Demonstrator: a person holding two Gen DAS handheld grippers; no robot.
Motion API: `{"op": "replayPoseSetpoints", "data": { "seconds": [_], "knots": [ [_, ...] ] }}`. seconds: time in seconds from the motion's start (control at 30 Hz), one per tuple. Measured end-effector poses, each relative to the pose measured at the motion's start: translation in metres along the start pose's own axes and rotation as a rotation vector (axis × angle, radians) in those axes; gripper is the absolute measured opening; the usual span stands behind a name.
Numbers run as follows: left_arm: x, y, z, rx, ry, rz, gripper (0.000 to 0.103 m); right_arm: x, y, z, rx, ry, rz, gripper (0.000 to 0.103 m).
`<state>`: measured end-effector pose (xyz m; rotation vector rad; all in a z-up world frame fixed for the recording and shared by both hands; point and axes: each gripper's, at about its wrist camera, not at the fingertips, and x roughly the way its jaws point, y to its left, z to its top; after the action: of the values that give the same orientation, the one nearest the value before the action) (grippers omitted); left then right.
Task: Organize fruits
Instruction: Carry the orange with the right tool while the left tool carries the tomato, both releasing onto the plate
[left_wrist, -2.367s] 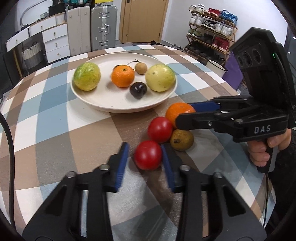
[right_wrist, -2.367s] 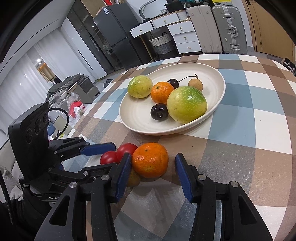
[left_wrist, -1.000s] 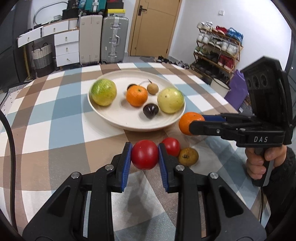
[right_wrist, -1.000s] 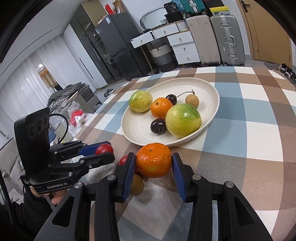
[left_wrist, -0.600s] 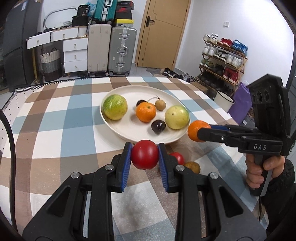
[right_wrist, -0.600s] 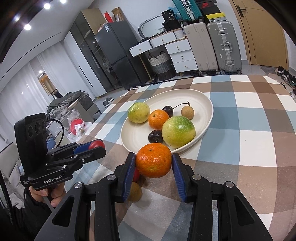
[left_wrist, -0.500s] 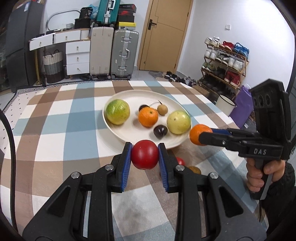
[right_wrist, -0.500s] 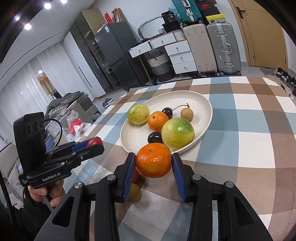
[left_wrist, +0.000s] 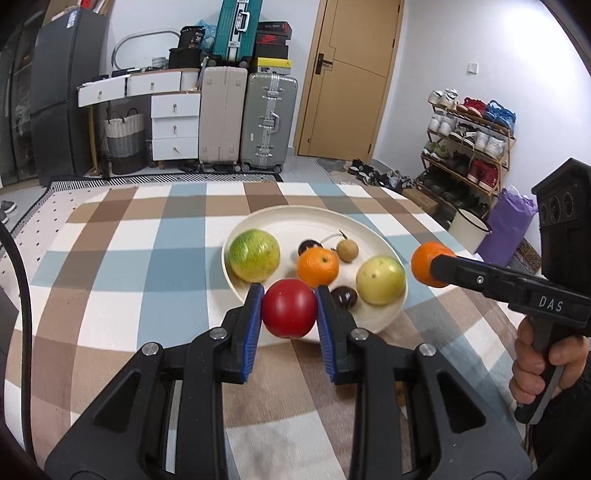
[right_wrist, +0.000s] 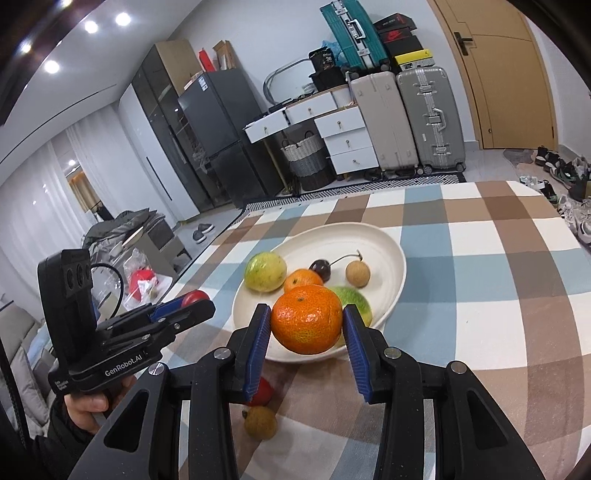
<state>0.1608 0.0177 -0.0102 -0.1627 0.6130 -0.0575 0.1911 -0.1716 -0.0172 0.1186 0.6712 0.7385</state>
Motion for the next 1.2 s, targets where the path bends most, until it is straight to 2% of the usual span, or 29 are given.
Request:
{"op": "replayPoseSetpoints", "data": {
  "seconds": [0.47,0.87,1.2],
  "knots": [
    [0.035,-0.003,0.019,-0.003,-0.059,0.036,0.025,0.026,-0.027,0.026,0.076,-0.019,-0.084,0.04],
    [0.055,0.0,0.022,-0.012,-0.034,0.032,0.025,0.065,-0.042,0.034,0.078,-0.003,-0.139,0.04],
    [0.058,-0.006,0.021,0.018,-0.022,0.039,0.025,0.075,-0.046,0.032,0.084,0.006,-0.151,0.041]
  ]
}}
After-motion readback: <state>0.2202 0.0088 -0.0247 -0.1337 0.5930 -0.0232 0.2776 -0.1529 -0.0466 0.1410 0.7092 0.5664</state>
